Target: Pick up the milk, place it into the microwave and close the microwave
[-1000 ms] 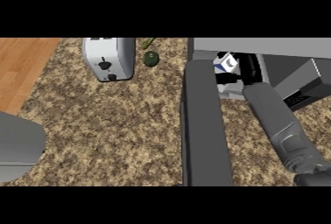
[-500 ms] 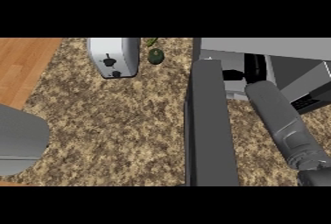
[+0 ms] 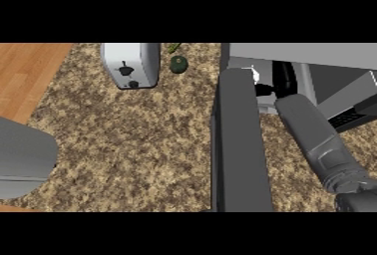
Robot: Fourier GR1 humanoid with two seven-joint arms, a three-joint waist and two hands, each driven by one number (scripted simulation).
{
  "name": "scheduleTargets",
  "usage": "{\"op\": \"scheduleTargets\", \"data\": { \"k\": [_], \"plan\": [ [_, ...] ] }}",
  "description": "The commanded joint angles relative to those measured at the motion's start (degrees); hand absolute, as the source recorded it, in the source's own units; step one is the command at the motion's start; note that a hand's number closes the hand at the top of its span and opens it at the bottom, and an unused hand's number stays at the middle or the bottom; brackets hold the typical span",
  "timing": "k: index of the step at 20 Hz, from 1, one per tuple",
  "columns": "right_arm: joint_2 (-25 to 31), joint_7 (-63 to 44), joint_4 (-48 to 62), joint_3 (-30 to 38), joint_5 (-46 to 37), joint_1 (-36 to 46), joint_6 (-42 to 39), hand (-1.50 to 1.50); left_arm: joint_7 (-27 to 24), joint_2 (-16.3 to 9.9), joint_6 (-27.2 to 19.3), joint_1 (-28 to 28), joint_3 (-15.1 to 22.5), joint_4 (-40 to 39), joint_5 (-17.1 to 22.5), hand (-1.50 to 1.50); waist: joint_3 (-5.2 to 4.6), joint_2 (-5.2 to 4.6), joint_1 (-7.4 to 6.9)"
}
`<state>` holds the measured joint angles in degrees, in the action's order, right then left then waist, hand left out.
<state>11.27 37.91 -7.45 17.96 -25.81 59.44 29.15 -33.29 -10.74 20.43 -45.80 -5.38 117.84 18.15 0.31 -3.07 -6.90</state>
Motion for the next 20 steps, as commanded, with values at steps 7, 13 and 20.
{"op": "scheduleTargets", "data": {
  "k": [7, 13, 20],
  "plan": [
    [-0.3, 7.4, -0.1, 3.2, 3.6, -2.1, -11.0, -1.50, -0.2, 1.9, 1.6, -1.2, 5.5, -0.2, -3.5, -1.50, -0.05, 1.06, 1.54],
    [-3.4, 8.6, -0.3, 4.6, 5.7, -2.6, -14.8, -1.50, 3.7, 2.8, -0.7, 0.1, 8.3, 4.7, -6.5, -1.50, -0.15, 2.04, 3.77],
    [-1.6, 14.5, -2.3, 4.4, 7.2, -10.3, -23.9, -1.50, 2.7, 7.3, -3.0, 0.6, 16.4, 2.5, -15.2, -1.50, -0.26, 2.93, 5.99]
  ]
}}
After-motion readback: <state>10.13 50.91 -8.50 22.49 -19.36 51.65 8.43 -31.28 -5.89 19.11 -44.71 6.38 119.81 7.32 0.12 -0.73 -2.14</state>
